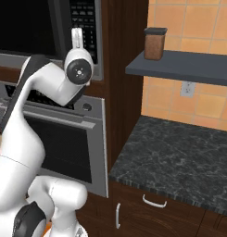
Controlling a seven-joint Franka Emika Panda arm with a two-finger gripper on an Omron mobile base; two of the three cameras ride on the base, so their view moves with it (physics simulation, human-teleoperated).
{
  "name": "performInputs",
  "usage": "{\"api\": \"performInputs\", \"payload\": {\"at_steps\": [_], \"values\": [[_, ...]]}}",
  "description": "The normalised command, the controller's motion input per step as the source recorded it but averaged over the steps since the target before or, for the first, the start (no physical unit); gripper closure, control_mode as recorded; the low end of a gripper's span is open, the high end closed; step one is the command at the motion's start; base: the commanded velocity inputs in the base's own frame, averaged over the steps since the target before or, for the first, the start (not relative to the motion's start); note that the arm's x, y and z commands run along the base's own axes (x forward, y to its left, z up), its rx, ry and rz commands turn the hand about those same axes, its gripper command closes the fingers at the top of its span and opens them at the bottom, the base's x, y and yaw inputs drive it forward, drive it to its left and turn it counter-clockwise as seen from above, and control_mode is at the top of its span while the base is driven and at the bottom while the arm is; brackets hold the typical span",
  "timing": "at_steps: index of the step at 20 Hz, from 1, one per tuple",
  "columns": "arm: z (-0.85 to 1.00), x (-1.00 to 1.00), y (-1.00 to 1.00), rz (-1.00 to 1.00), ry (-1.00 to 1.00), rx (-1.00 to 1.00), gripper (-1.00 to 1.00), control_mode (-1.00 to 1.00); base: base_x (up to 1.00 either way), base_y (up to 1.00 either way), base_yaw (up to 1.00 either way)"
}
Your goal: Open the microwave, place the bowl with waffle inside the microwave, then close the microwave door and turn it on.
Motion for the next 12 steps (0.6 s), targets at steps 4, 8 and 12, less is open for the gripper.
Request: {"api": "performInputs", "payload": {"at_steps": [4,8,12], "values": [[-0.14,0.77,0.00,-0.03,0.03,0.00,1.00,-1.00,0.00,0.00,0.00],[-0.22,0.98,0.00,-0.06,0.05,0.00,1.00,-1.00,0.00,0.00,0.00],[-0.54,1.00,0.06,-0.12,0.08,-0.12,1.00,-1.00,0.00,0.00,0.00]]}}
